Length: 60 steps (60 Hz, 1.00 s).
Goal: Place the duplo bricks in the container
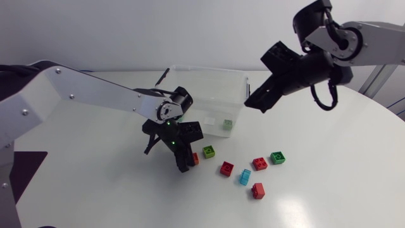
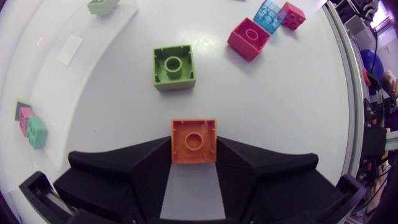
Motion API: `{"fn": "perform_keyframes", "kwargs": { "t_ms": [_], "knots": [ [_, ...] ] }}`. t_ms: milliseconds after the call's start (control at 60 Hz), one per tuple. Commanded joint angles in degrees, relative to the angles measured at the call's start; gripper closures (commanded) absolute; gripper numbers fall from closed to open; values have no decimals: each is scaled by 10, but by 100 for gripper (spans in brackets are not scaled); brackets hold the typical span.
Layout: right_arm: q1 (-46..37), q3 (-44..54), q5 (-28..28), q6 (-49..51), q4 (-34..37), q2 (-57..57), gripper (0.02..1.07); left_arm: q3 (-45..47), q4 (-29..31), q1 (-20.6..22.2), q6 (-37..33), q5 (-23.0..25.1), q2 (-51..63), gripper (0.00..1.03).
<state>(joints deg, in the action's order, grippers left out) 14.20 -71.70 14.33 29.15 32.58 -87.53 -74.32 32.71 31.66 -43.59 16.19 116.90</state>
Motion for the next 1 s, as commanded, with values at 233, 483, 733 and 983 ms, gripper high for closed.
{"fn": "perform_keyframes", "kwargs": {
  "t_ms": [233, 483, 733, 983],
  "knots": [
    [-51, 128, -2, -11, 2, 72, 7, -4, 32, -32, 10, 3, -115, 71],
    [-48, 163, -26, -57, 14, 59, 7, -103, 46, -63, 71, 25, -151, 71],
    [-43, 173, -74, -107, 22, -5, 9, -164, -13, -83, 150, 26, -126, 69],
    [-54, 176, -96, -139, 23, -58, 10, -220, -57, -90, 201, 25, -84, 69]
  ]
}}
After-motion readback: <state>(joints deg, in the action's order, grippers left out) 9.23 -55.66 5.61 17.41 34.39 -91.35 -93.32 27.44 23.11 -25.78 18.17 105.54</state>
